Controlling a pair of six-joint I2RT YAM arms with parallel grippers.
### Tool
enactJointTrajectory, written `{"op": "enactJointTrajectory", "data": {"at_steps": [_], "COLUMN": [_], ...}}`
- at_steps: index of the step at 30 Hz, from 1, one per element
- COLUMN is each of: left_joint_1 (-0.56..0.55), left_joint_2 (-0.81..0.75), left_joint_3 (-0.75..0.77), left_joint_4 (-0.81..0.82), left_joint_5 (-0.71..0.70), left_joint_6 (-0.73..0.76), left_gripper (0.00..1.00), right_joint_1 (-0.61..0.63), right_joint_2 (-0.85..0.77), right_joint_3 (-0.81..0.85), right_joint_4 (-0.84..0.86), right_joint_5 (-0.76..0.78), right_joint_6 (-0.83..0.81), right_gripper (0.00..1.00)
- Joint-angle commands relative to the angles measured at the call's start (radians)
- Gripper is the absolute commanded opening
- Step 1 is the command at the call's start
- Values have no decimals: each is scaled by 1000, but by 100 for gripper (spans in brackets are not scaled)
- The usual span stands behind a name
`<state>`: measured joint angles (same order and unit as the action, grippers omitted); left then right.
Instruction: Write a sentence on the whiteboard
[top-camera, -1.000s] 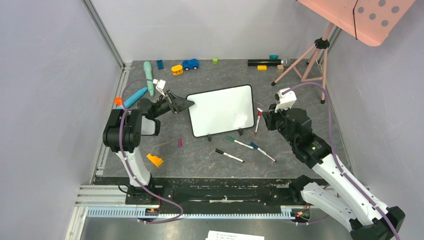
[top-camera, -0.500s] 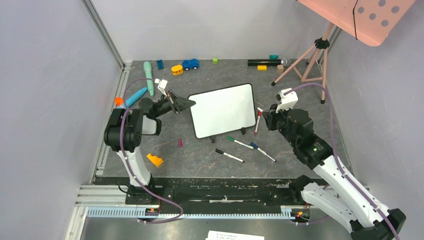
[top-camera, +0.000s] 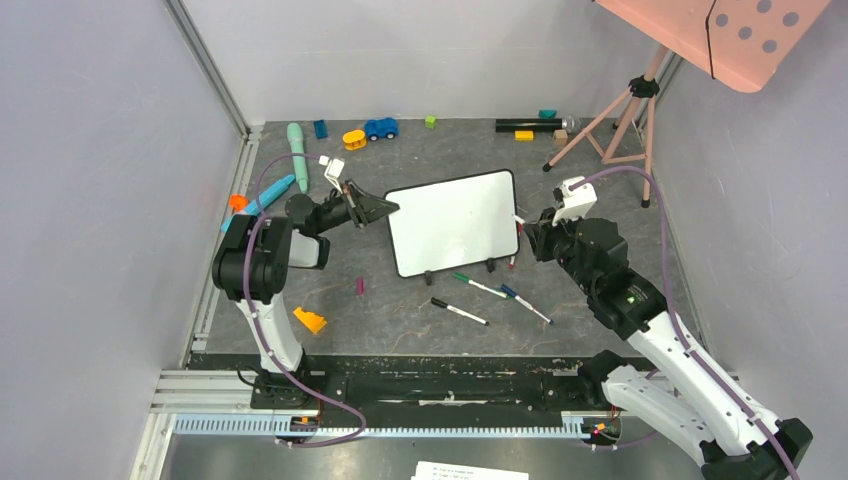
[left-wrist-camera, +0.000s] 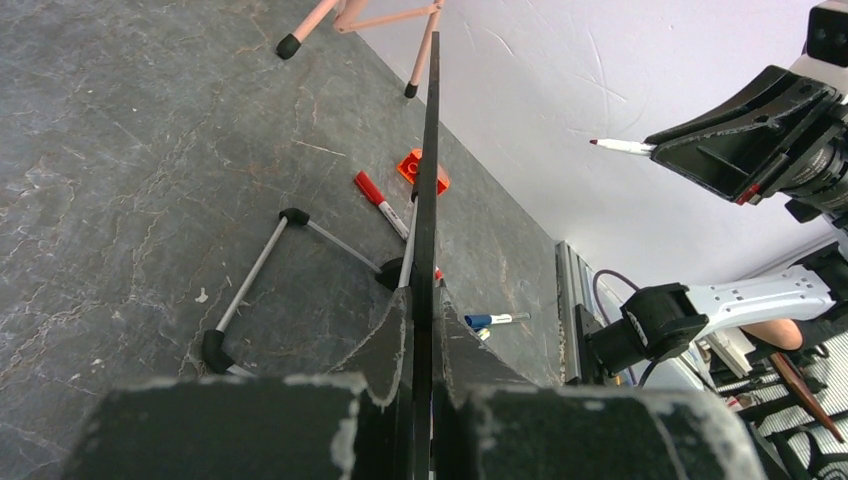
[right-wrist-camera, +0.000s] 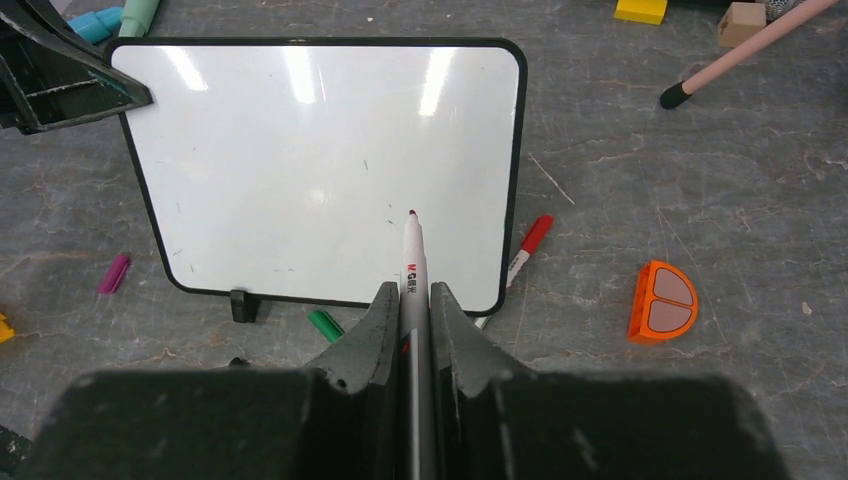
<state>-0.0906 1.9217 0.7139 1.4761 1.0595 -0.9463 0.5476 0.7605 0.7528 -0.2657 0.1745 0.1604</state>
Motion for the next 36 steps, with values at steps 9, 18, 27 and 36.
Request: {"op": "enactJointTrajectory", "data": {"at_steps": [9,18,27,36], "left_joint_1": [-59,-83,-83,-83], "left_joint_2": [-4,-3,-11,-7], "left_joint_3": [9,14,-10,-11], "left_joint_4": [81,81,81,82], "left_joint_5": [86,118,100,75], "left_joint_6": [108,122,152,149], "left_gripper": [2,2,2,2], "right_joint_1": [3,2,70,267], "right_joint_2": [-5,7,113,261], "right_joint_3": [20,22,59,165], "right_joint_4": [39,27,78,120], "right_joint_5": [-33,-13,-66,48], "right_joint_6": [17,64,110,98], "right_gripper": [0,0,0,0]}}
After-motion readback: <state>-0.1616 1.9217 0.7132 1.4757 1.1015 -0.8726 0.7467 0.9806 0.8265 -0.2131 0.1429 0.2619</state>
